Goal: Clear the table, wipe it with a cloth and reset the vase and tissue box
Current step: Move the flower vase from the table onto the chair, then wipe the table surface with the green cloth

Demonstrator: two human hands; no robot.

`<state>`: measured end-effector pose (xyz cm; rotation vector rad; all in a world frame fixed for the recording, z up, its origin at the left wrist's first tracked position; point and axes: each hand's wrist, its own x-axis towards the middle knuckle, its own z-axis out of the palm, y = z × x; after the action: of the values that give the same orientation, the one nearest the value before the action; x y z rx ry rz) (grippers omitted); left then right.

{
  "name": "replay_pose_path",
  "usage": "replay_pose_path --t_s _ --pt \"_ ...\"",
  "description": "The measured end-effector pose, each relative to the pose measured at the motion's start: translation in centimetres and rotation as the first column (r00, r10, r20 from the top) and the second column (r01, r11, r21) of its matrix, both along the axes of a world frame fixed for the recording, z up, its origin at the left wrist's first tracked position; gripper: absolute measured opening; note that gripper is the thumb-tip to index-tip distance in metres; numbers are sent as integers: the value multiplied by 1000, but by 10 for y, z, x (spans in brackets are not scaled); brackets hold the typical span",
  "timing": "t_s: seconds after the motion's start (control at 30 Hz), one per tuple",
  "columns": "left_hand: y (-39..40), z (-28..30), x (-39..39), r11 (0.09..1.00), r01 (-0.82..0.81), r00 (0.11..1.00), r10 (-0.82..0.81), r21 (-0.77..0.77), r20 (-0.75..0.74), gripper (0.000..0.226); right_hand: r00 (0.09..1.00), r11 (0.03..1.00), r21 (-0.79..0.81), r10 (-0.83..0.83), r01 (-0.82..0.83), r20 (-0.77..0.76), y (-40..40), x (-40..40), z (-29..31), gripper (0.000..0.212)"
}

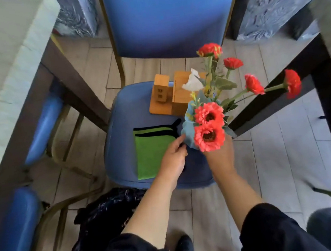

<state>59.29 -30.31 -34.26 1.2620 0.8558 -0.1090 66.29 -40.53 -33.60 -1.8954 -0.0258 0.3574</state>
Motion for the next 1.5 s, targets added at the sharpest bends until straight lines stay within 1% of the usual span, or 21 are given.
replay_pose_path --t_s 0.1,0.17,0.2,0.27,0.33,0.4,0.47,0.53,0.7,0.73,0.8,0.9,1.0,1.1,1.17,1.23,1.3,1.33,1.4,1.47,1.5 --pt "5 6 -2 999 20 1000 -20 28 4 39 997 999 -30 -18 16 -80 -1 -2 -1 12" --pt "12 20 -10 981 -58 998 50 183 48 42 993 999 -42 -8 4 -117 -2 -5 -1 21" --pt "17 25 -17 943 -96 995 81 318 61 42 995 999 -36 -23 20 -101 -2 -7 2 22" --pt "28 26 -37 803 -149 988 147 577 50 39 998 998 -41 -49 47 -29 -2 -14 6 22" --pt "38 14 -57 709 -185 959 283 680 -34 32 995 996 17 -84 85 -54 -2 -27 3 40" --pt "46 -1 -71 697 -182 916 376 694 -137 30 982 989 63 -124 134 -144 -4 -46 -3 50" --pt "47 -9 -78 747 -172 893 393 642 -219 39 969 987 43 -141 152 -205 -2 -65 -10 47" --pt "48 -13 -81 791 -203 888 397 577 -232 49 959 989 14 -141 149 -248 0 -82 -18 48" --pt "57 -4 -81 896 -39 899 224 442 -375 33 974 998 -52 -40 30 -222 11 -111 -19 42" --pt "60 -2 -83 920 -62 909 212 388 -359 33 984 996 -87 -1 -15 -178 15 -115 -15 42" --pt "61 11 -86 949 -141 936 221 281 -276 18 992 965 -235 107 -120 -68 20 -123 -6 47" --pt "58 39 -95 964 -206 954 236 167 -184 20 970 896 -382 245 -225 3 30 -140 13 62" --pt "53 80 -110 952 -300 944 304 55 -125 19 957 887 -396 283 -237 60 43 -159 39 65" --pt "59 128 -139 912 -409 912 408 -16 -43 22 954 928 -312 261 -205 147 56 -182 79 45" --pt "68 161 -164 890 -452 891 454 -54 17 32 966 953 -231 227 -194 122 63 -205 112 41" --pt "82 193 -193 914 -400 910 405 -72 86 25 979 970 -182 179 -159 100 71 -231 146 42" --pt "100 222 -228 958 -278 943 286 -67 172 13 981 981 -147 142 -122 131 81 -257 180 42" --pt "109 236 -246 978 -204 955 209 -44 209 17 981 985 -131 129 -110 147 86 -270 196 41" --pt "131 261 -281 992 -34 972 4 123 237 40 975 991 -97 114 -97 191 97 -294 227 39" --pt "150 282 -310 932 102 964 -179 347 197 62 962 992 -62 119 -107 246 107 -317 251 35" --pt "159 291 -322 885 125 958 -224 449 176 65 956 993 -45 118 -110 268 112 -328 262 32"
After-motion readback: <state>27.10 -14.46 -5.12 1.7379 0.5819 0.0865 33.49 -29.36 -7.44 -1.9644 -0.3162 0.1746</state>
